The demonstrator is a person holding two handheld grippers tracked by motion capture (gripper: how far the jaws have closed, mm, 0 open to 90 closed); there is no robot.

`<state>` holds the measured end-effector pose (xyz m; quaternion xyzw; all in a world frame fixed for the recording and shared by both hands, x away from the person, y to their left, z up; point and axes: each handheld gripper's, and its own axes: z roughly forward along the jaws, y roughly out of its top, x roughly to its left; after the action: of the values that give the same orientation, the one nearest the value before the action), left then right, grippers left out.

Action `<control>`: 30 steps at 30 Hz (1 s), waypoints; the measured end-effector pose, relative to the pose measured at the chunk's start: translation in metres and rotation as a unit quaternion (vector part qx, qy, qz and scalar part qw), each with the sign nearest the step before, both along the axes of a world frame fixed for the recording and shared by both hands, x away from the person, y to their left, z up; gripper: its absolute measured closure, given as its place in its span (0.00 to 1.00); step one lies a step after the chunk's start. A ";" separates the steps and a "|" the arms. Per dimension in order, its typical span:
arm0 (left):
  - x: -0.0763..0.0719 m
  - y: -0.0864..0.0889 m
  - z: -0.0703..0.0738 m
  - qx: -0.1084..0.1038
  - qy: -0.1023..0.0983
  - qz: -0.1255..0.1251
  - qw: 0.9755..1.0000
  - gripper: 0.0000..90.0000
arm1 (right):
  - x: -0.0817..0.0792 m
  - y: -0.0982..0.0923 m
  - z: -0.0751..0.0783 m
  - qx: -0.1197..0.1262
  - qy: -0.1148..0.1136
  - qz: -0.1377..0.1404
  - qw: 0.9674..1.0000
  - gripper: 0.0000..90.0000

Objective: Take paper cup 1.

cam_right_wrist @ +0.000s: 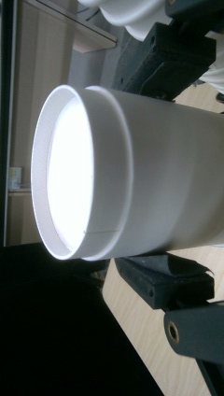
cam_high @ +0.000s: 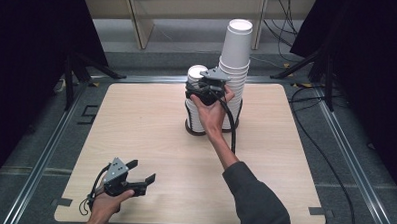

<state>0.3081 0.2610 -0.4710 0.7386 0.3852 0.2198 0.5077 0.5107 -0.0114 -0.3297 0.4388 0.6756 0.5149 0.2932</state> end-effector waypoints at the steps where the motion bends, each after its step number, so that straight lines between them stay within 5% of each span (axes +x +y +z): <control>1: 0.000 0.000 0.000 0.001 0.001 -0.001 1.000 0.16 | 0.000 -0.001 0.002 0.000 -0.002 0.003 1.000 0.25; 11: 0.001 0.000 0.000 -0.002 -0.002 -0.003 1.000 0.16 | -0.008 -0.008 0.028 0.020 -0.022 0.012 0.999 0.25; 14: -0.002 0.000 0.001 0.009 0.013 0.008 1.000 0.16 | -0.011 -0.008 0.036 0.025 -0.026 0.016 0.999 0.25; 18: 0.001 0.000 0.000 -0.002 -0.002 -0.004 1.000 0.16 | -0.015 -0.010 0.056 0.029 -0.045 0.023 0.998 0.25; 19: -0.002 -0.001 0.001 0.005 0.012 0.009 1.000 0.16 | -0.015 -0.010 0.056 0.029 -0.045 0.023 0.998 0.25; 25: 0.001 0.000 0.000 -0.003 -0.002 -0.004 1.000 0.16 | -0.023 -0.014 0.080 0.046 -0.073 0.037 0.996 0.25; 30: -0.002 -0.001 0.001 0.008 0.013 0.008 1.000 0.16 | -0.039 -0.023 0.094 0.058 -0.091 0.060 0.992 0.25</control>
<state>0.3061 0.2604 -0.4700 0.7427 0.3958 0.2170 0.4947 0.4713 -0.0348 -0.2358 0.3650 0.6401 0.6077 0.2961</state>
